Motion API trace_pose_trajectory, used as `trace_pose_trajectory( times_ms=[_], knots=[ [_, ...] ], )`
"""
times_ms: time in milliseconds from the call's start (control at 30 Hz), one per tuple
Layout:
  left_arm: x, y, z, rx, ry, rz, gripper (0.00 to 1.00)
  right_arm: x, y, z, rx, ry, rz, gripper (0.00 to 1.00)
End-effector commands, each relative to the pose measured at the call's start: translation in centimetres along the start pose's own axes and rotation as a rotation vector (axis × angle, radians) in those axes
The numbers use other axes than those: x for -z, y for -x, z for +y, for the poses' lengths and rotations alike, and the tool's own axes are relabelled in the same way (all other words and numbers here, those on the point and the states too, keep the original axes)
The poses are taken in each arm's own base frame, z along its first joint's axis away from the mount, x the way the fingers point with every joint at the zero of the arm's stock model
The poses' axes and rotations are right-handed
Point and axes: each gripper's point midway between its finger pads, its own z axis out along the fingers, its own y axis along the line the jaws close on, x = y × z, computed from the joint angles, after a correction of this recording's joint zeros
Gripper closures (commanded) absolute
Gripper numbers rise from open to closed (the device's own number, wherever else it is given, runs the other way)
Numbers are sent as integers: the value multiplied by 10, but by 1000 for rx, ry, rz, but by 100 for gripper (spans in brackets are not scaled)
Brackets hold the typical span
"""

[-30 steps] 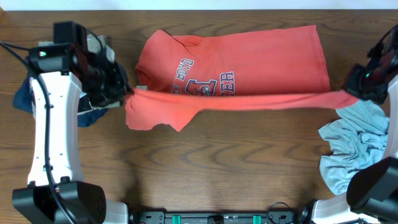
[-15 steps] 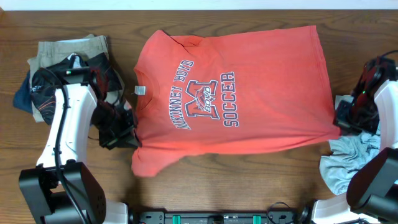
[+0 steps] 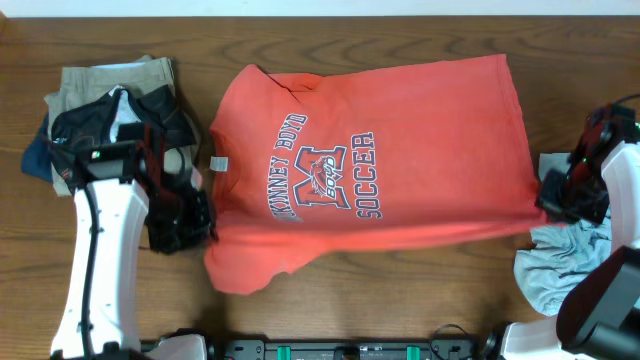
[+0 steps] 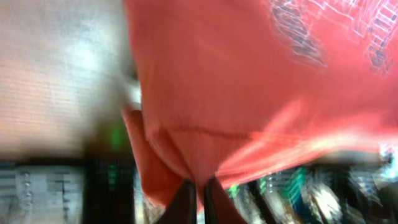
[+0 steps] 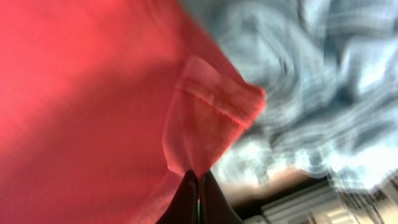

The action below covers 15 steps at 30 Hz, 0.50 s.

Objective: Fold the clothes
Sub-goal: 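Fold the t-shirt bottom edge upward with both grippers toward the collar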

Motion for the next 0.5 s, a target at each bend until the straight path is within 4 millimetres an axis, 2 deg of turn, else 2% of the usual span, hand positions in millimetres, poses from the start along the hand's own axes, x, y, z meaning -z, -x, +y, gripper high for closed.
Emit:
trace_pose_trajectory(
  times_ms=[0, 167, 300, 467],
  knots=[
    [3, 34, -1, 37, -3, -138, 94, 10, 20, 21, -12, 133, -100, 99],
    [6, 93, -13, 74, -66, -322, 93, 21, 59, 54, 29, 273, -259, 99],
    [0, 124, -29, 44, -160, -367, 94, 25, 82, 71, 62, 296, -354, 99],
    [-19, 158, -29, 39, -174, -396, 94, 25, 110, 98, 112, 330, -456, 99]
  ],
)
